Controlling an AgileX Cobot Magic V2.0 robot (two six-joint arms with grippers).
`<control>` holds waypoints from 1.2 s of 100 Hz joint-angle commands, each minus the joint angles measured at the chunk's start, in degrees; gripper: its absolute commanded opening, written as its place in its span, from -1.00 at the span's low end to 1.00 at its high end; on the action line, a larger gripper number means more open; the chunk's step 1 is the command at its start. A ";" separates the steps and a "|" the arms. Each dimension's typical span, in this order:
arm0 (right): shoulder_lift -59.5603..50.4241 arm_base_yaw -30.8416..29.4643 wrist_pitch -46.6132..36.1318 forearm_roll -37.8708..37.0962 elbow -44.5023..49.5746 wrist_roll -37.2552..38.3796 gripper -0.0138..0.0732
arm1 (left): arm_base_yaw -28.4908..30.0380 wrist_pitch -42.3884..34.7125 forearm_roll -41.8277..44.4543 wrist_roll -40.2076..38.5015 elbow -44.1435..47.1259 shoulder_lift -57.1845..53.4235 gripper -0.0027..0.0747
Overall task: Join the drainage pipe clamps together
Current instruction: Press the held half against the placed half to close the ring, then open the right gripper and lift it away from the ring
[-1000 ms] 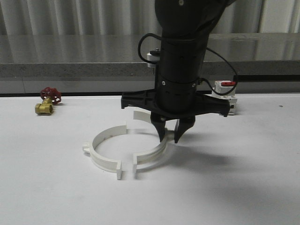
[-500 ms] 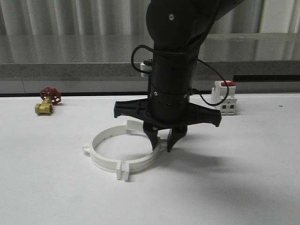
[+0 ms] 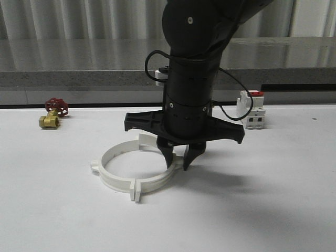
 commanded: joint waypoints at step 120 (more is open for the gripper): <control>-34.00 -16.99 5.09 -18.25 12.64 -3.51 0.29 | 0.15 -3.96 -0.38 -0.19 -1.54 0.11 -0.99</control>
